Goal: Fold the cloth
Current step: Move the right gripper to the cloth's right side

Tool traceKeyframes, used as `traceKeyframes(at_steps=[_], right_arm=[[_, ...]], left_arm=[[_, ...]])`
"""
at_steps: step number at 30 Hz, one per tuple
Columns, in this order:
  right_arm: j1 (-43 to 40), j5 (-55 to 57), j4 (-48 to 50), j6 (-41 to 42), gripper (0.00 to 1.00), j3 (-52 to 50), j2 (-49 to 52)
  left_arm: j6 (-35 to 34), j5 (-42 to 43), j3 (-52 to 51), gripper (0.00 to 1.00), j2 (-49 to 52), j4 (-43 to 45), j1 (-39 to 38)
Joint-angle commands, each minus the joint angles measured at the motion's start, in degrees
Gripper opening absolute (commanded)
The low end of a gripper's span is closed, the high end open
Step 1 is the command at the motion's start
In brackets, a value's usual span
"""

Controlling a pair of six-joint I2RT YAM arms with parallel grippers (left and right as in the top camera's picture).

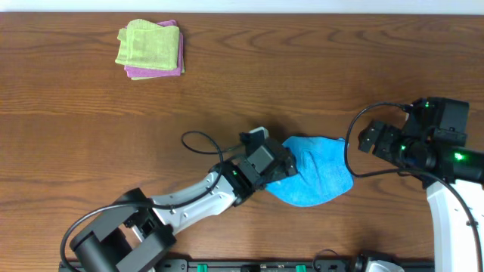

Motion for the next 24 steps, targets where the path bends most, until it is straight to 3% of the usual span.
traceKeyframes(at_steps=[1,7,16,24], right_arm=[[-0.4,2.0,-0.3,-0.7,0.99,-1.5,0.8],[-0.3,1.4,6.1,-0.7,0.99,-8.5,1.1],[-0.4,-14.7,26.9,2.0,0.99,-20.9,2.2],[-0.4,-22.9,28.4,2.5,0.99,-24.1,7.4]], left_arm=[[-1.4,-1.7,-0.1,0.96,0.4,0.0,1.2],[-2.8,-1.9,-0.1,0.95,0.4,0.5,2.6],[-4.3,-4.8,-0.1,0.93,0.4,3.7,2.8],[-5.2,-6.6,-0.1,0.78,0.4,4.0,2.9]])
